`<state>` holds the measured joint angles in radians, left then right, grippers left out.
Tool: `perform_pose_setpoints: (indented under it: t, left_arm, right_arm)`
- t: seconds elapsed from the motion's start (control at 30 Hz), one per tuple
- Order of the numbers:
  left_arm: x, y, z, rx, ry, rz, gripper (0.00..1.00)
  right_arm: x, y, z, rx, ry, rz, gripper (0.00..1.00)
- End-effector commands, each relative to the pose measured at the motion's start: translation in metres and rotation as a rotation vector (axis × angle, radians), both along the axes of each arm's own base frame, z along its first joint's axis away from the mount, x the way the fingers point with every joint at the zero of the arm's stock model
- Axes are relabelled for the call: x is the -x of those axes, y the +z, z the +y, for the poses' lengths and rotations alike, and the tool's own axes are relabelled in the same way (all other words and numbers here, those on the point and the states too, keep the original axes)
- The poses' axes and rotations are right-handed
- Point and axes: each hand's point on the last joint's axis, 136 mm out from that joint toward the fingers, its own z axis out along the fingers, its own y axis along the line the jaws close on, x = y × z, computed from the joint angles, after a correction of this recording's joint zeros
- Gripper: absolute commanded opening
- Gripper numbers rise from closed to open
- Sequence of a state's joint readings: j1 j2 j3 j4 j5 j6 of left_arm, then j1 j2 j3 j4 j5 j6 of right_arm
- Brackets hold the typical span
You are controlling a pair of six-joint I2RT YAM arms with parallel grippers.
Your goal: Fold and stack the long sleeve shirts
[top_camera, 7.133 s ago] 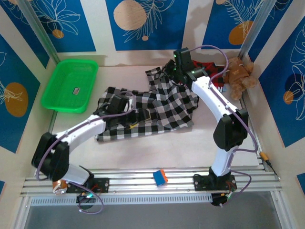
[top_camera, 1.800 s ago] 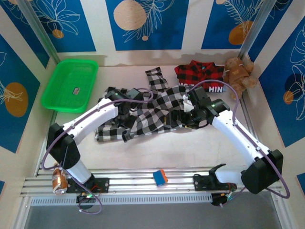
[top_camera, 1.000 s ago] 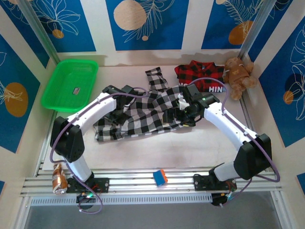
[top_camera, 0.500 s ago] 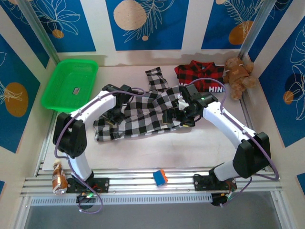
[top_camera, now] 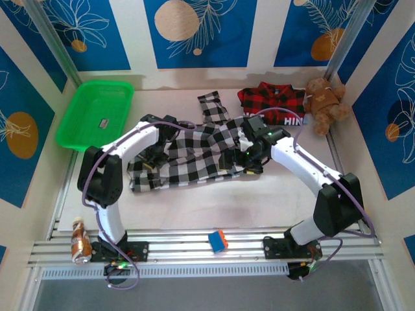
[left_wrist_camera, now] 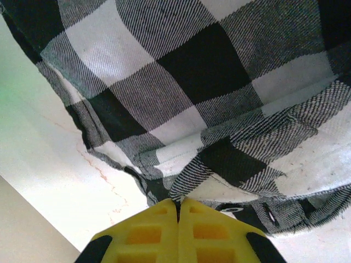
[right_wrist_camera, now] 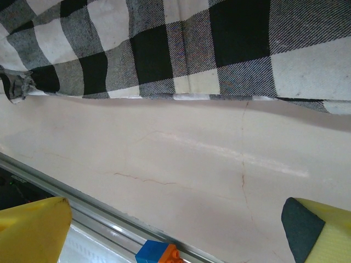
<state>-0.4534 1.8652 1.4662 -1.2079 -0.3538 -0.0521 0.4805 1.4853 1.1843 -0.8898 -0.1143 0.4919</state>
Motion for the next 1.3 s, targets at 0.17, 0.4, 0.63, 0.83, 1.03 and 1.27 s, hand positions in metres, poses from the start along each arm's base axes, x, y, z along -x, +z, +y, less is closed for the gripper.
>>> perform_pose_setpoints:
  t: [0.17,0.4,0.63,0.83,1.03,1.27]
  left_arm:
    - [-0.019,0.019,0.014,0.049,0.143,-0.082,0.53]
    - [-0.026,0.084,-0.065,0.630,0.377,-0.243,0.74]
    - [-0.022,0.005,-0.088,0.734,0.552,-0.115,0.30]
    - [-0.010,-0.041,-0.066,0.654,0.655,-0.115,0.26]
    - [0.022,-0.074,-0.047,0.588,0.706,-0.076,0.28]
    - [0.074,-0.098,-0.034,0.567,0.758,-0.006,0.28]
  right_arm:
    - [-0.008,-0.008,-0.006,0.074,-0.021,0.002,0.99]
    - [-0.063,-0.009,-0.017,0.215,-0.067,-0.074,0.89]
    - [-0.115,-0.055,-0.001,0.193,-0.165,0.008,0.33]
    - [-0.101,-0.100,-0.013,0.246,-0.292,0.128,0.27]
    - [-0.055,-0.129,-0.039,0.344,-0.383,0.215,0.27]
    - [0.007,-0.131,-0.050,0.393,-0.391,0.244,0.28]
